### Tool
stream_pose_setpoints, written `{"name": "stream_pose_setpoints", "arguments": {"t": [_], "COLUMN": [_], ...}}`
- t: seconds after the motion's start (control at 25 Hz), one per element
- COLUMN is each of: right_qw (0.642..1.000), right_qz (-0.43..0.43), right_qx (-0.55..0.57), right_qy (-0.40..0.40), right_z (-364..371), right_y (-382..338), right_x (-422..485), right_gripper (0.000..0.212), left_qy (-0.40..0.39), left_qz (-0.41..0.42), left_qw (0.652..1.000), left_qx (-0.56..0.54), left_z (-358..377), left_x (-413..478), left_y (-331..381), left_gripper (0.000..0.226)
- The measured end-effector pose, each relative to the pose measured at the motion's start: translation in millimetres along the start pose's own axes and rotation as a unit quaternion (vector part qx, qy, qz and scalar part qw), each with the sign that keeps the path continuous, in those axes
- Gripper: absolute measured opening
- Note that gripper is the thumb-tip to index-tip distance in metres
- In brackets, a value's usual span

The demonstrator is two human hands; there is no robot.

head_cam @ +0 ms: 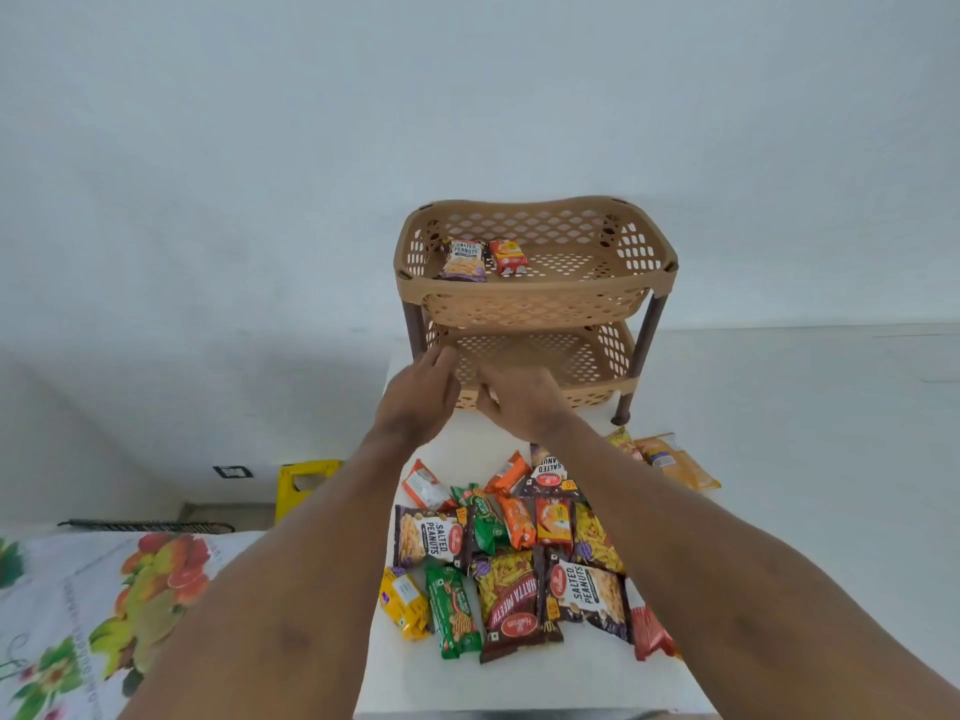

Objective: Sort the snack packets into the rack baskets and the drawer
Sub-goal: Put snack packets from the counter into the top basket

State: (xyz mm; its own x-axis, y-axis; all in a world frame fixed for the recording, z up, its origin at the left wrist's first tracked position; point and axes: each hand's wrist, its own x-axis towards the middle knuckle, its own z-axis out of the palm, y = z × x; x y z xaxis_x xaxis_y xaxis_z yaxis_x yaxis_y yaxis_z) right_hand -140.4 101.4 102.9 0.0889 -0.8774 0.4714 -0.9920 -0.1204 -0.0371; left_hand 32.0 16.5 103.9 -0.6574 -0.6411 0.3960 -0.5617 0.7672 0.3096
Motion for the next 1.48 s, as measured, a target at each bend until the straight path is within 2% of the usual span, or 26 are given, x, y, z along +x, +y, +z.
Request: {"name": "stream_pose_setpoints", "arguments": {"t": [0.12, 0.24, 0.36, 0.48, 0.6, 0.72, 1.04, 1.16, 1.32, 1.48], "right_qw": [0.979, 0.935, 0.914, 0.896, 0.884, 0.877, 0.872, 0.878, 0.885, 0.892], "right_qz": [0.009, 0.04, 0.035, -0.014, -0.026, -0.017, 0.009, 0.062, 0.115, 0.136], "right_qx": [0.034, 0.084, 0.07, 0.023, 0.013, 0.004, -0.046, -0.028, 0.011, 0.028], "right_qy": [-0.203, -0.342, -0.398, -0.444, -0.466, -0.481, -0.487, -0.474, -0.451, -0.43], "right_z": [27.9, 48.4, 63.1, 74.2, 84.7, 89.2, 96.2, 100.1, 100.7, 102.0], "right_y": [-7.5, -15.9, -23.0, -28.6, -34.1, -37.5, -40.4, -39.0, -37.7, -43.4], "right_x": [-37.7, -59.8, -65.9, -65.1, -61.9, -54.1, -43.3, -44.9, -45.1, -46.4], "right_gripper": [0.021, 0.031, 0.057, 0.084, 0.093, 0.095, 0.104, 0.113, 0.114, 0.104], "left_qy": [-0.143, -0.276, -0.322, -0.351, -0.368, -0.384, -0.334, -0.3, -0.218, -0.103], "left_qz": [-0.044, -0.121, -0.149, -0.114, -0.055, -0.03, -0.011, -0.015, -0.015, 0.055], "left_qw": [0.989, 0.953, 0.934, 0.925, 0.918, 0.91, 0.928, 0.939, 0.967, 0.985], "left_qx": [0.022, 0.04, 0.052, 0.088, 0.138, 0.153, 0.162, 0.166, 0.131, 0.129], "left_z": [32.9, 56.4, 61.8, 61.0, 64.8, 73.3, 79.4, 72.1, 56.2, 41.1], "left_x": [-50.2, -78.0, -84.5, -82.5, -79.5, -79.3, -80.8, -82.0, -81.6, -82.2], "left_y": [-22.9, -42.6, -51.5, -57.5, -68.4, -76.5, -81.4, -87.4, -102.6, -100.3], "left_gripper": [0.016, 0.037, 0.058, 0.079, 0.09, 0.085, 0.057, 0.049, 0.046, 0.053]}}
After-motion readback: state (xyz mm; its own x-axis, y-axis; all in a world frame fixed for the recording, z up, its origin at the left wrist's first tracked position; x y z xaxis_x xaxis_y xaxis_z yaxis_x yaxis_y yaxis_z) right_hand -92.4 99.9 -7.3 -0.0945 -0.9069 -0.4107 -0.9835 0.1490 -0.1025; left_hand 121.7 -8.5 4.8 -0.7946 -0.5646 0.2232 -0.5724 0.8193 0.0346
